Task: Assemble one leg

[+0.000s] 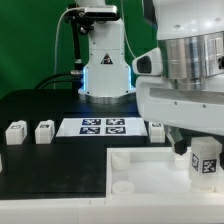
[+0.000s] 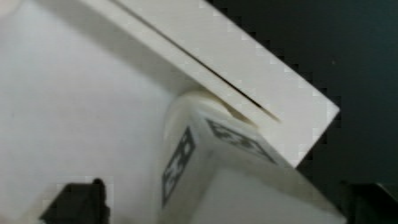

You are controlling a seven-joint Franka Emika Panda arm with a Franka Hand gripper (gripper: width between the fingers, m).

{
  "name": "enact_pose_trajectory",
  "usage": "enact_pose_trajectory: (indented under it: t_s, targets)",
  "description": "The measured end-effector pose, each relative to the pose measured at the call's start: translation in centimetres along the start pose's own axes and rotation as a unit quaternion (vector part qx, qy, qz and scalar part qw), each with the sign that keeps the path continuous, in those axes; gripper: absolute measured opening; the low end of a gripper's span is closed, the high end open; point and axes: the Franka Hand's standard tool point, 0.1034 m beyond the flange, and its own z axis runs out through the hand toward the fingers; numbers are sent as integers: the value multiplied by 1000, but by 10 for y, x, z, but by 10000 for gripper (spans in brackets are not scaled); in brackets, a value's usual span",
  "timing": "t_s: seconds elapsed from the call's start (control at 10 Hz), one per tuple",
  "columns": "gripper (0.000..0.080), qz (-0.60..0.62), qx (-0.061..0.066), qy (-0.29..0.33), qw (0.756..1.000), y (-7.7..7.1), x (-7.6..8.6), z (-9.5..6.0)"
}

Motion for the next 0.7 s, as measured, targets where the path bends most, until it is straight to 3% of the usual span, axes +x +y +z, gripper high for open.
enact_pose_trajectory:
  t_s: [0.1,0.2,0.4,0.5,0.6,0.7]
  targets:
    - [645,-65,-6,5,998,-1,-2,0]
    - [649,-180,-22,15,983,-5,-7,-1]
    - [649,-363,-37,11,931,-4,-4,-3]
    - [649,-405,-42,11,913,-4,-4,-3]
    - [649,-392,-41,12,919,-4,-4,-2]
    - [519,-381,-41,12,924,-4,-4,-2]
